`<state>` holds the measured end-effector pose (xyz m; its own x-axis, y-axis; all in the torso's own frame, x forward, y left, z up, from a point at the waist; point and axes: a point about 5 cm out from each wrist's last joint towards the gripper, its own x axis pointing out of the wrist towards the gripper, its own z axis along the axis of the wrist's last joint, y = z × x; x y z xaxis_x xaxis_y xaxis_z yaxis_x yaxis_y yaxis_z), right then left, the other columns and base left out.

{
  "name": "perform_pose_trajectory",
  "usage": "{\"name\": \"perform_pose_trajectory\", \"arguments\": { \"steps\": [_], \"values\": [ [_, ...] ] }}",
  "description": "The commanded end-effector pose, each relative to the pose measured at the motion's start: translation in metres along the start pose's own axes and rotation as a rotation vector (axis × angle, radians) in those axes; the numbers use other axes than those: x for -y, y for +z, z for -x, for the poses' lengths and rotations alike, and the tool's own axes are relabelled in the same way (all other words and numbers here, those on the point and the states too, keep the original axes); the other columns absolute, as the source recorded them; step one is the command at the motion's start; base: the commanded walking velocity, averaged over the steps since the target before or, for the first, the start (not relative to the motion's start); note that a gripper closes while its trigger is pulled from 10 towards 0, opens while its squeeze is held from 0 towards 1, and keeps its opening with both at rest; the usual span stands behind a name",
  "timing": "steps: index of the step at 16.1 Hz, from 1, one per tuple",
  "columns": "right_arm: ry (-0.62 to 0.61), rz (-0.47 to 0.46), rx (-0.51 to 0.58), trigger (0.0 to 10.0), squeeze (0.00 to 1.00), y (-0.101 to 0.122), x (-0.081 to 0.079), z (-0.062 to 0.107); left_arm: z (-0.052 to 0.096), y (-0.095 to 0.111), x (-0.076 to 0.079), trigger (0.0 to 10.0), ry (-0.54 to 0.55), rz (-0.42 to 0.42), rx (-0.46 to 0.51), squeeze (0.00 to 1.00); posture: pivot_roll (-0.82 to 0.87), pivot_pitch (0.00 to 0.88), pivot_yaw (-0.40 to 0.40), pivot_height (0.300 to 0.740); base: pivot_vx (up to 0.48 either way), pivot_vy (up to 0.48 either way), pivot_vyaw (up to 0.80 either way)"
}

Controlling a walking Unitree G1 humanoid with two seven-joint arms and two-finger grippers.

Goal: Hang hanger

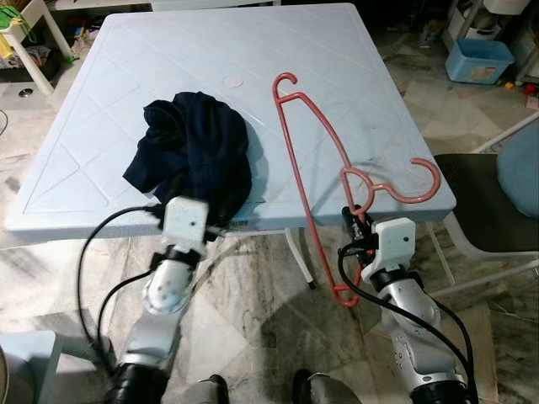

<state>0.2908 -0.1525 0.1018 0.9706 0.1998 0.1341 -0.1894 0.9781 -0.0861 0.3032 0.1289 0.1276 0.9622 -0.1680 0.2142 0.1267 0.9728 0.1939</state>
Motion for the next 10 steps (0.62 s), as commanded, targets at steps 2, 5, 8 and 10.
{"name": "perform_pose_trajectory", "arguments": {
  "steps": [2,5,8,10],
  "values": [
    [-0.096,0.010,-0.002,10.0,0.00,0.001,0.013,0.003,-0.004,0.001,0.001,10.0,0.028,0.027,-0.012,0.00,-0.06,0.156,0.020,0.740,0.000,0.000,0.00],
    [-0.185,-0.098,0.011,10.0,0.00,0.008,0.018,0.002,-0.009,0.003,0.010,10.0,-0.007,0.014,0.008,0.00,-0.08,0.153,0.032,0.740,0.000,0.000,0.00],
    [-0.220,-0.084,0.047,10.0,0.00,0.024,0.017,-0.005,-0.013,0.003,0.013,10.0,-0.019,0.037,-0.024,0.00,-0.09,0.148,0.035,0.740,0.000,0.000,0.00],
    [-0.213,-0.074,0.096,10.0,0.00,0.037,0.019,-0.010,-0.015,0.003,0.017,10.0,-0.054,0.038,-0.031,0.00,-0.10,0.145,0.034,0.740,0.000,0.000,0.00]
  ]
}}
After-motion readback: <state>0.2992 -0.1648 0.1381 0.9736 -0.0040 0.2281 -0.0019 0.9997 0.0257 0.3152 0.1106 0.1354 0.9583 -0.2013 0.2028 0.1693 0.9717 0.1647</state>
